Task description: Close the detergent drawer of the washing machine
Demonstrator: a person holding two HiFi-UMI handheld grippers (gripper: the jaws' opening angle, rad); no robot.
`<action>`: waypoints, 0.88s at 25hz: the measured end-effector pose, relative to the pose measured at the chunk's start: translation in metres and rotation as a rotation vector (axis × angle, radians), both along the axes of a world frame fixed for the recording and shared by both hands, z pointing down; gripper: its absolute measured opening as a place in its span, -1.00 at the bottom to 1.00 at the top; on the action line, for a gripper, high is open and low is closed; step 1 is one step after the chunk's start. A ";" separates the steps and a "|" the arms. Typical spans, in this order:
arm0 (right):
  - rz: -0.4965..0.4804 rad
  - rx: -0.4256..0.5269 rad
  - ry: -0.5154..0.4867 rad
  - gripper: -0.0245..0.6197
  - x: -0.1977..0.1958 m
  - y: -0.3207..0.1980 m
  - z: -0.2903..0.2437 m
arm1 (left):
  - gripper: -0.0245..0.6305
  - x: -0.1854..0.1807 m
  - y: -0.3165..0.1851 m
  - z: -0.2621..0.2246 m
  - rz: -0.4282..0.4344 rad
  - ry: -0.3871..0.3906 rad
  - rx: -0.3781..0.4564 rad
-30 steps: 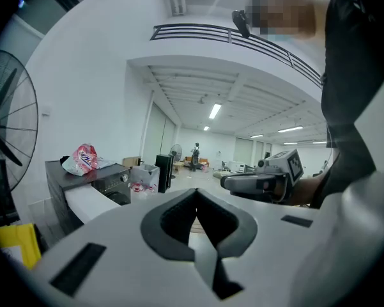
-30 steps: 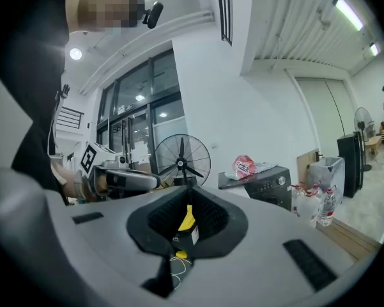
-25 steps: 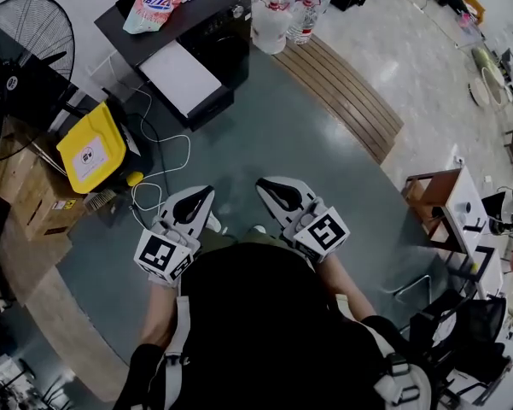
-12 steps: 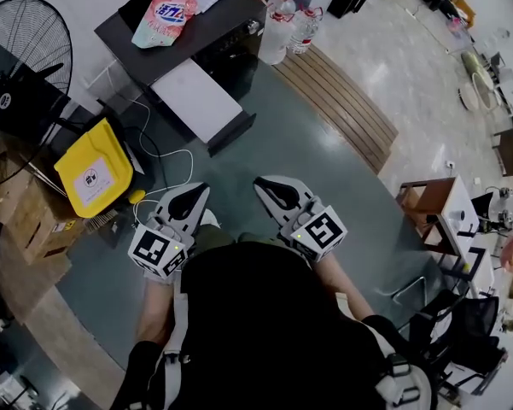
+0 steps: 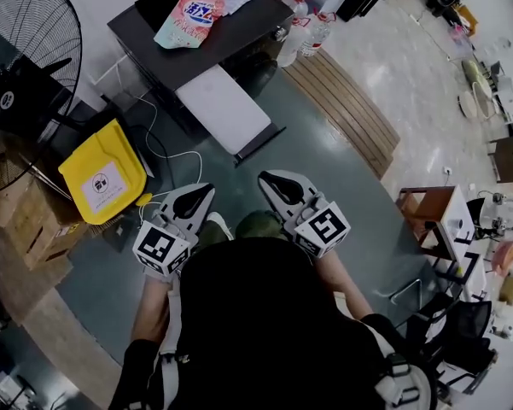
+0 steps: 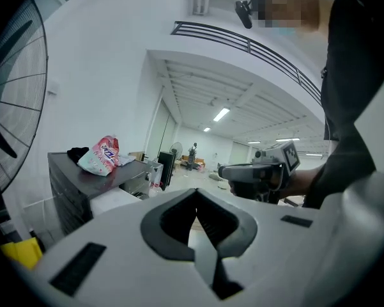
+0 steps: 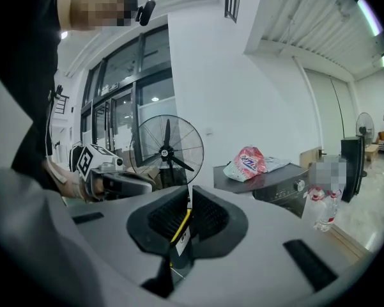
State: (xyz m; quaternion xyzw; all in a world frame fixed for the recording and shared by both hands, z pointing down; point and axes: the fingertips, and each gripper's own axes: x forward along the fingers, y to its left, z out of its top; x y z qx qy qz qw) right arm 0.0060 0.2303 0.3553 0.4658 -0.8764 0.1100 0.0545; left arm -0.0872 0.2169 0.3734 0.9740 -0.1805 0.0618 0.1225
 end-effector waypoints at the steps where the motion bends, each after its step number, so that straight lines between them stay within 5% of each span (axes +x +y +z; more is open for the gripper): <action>1: 0.001 -0.003 0.002 -0.82 -0.003 -0.006 0.002 | -0.89 -0.004 -0.005 0.003 -0.002 -0.004 -0.004; 9: -0.007 -0.058 0.005 -0.82 -0.002 -0.041 0.016 | -0.89 -0.007 -0.033 0.026 -0.034 -0.044 -0.054; 22: -0.123 -0.153 0.032 -0.82 0.061 -0.099 0.065 | -0.89 0.041 -0.082 0.070 -0.156 -0.132 -0.156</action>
